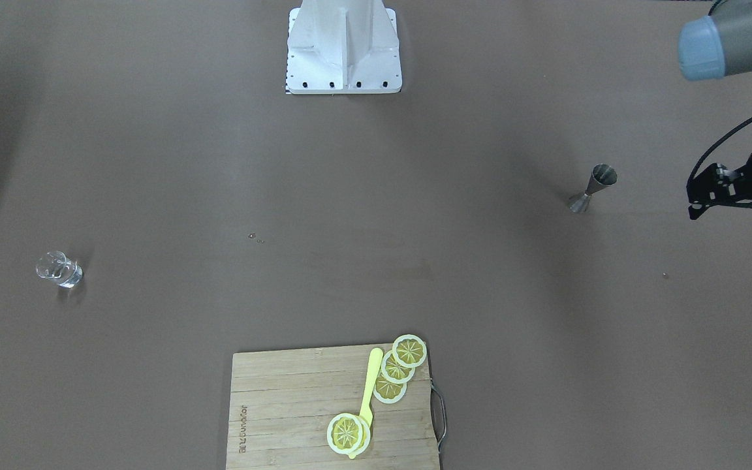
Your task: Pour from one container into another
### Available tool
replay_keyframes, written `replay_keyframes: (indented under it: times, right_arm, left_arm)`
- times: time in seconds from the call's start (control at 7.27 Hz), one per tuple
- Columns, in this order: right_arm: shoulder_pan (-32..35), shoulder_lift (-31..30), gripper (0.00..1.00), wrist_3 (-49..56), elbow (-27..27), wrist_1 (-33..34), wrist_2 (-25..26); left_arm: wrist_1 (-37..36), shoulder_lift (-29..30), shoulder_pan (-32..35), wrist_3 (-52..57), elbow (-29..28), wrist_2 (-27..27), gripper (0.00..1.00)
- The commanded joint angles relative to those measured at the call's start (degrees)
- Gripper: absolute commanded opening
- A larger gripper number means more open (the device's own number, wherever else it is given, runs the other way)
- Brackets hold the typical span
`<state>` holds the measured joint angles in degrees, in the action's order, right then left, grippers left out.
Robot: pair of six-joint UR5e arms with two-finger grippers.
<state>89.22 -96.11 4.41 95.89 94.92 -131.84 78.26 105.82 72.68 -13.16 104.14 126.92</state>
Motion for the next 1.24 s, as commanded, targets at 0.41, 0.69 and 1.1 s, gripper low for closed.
replay_keyframes:
  times: [0.41, 0.69, 1.1]
  right_arm:
    - [0.0, 0.0, 1.0, 0.0, 0.1, 0.0, -0.4]
    - [0.0, -0.2, 1.0, 0.0, 0.0, 0.1, -0.7]
    - [0.1, -0.2, 1.0, 0.0, 0.8, 0.1, -2.8]
  left_arm:
    - [8.4, -21.1, 11.3, 7.2, -1.8, 7.0, 0.99]
    - [10.6, -25.3, 12.7, 7.4, -2.4, 7.0, 0.99]
    - [10.6, -26.3, 13.8, 7.4, -2.0, 6.9, 0.99]
